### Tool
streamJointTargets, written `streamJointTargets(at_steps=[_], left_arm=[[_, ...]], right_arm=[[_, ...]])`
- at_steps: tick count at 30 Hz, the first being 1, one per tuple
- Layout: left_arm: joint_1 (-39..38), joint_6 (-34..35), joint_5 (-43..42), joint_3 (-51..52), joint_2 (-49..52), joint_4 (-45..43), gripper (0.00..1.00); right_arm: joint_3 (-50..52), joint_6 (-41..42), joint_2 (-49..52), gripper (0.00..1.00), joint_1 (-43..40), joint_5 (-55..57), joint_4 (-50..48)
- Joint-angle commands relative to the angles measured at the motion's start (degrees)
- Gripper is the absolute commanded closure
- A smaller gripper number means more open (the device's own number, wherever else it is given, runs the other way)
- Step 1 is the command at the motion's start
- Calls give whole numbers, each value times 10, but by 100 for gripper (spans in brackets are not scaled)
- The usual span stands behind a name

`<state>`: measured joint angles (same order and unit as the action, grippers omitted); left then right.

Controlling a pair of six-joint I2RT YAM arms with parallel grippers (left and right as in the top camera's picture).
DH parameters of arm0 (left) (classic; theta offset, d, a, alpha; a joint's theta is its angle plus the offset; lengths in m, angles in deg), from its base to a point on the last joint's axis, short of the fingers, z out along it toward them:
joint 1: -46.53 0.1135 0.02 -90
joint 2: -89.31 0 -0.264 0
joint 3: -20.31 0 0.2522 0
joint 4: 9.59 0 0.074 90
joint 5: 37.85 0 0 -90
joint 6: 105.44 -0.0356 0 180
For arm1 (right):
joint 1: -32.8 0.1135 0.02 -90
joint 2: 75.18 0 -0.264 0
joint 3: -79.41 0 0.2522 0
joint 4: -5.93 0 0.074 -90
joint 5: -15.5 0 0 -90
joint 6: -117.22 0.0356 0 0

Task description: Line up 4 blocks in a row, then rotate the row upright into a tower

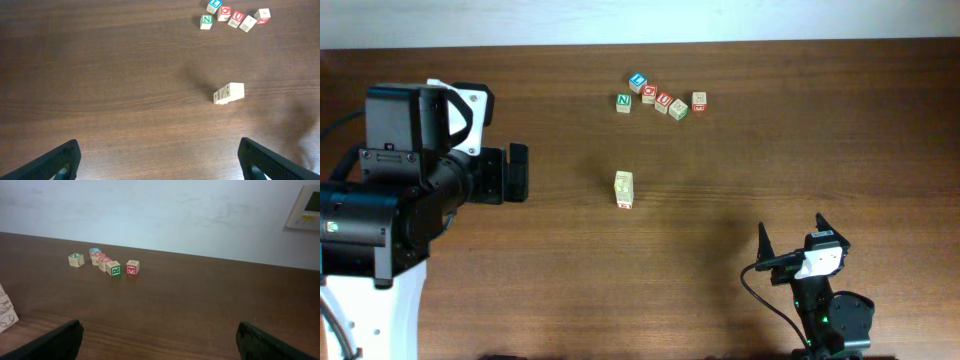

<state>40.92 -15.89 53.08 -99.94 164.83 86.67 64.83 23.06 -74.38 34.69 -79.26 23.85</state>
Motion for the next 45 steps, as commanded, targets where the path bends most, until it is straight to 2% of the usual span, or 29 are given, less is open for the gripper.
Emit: streamJointTargets(at_steps=[1,18,19,22,25,29,31,35,39,41,45], left_arm=[[0,-9,6,-4,-3,-1,1],[0,-9,6,-4,-3,8,1],[0,-14,27,-4,-4,12,1],[12,-14,31,21,-39,-7,1],[45,-14,10,120,-105,-97,1],[72,-14,-17,327,-233,-272,1],[95,-17,-49,461,-315,-396,1],[118,-79,-123,669,-449,-577,1],[118,-145,-125,815,-554,-691,1],[118,-174,-122,857,-587,-716,1],[118,-190,-90,942,-649,-774,1]], right_arm=[[5,8,-6,2,-4,5,0],[5,8,-6,2,-4,5,0],[5,8,-6,2,-4,5,0],[5,8,-6,2,-4,5,0],[5,8,-6,2,-4,5,0],[5,8,-6,2,-4,5,0],[5,8,-6,2,-4,5,0],[5,8,-6,2,-4,5,0],[5,8,-6,2,-4,5,0],[5,8,-6,2,-4,5,0],[5,8,-6,2,-4,5,0]])
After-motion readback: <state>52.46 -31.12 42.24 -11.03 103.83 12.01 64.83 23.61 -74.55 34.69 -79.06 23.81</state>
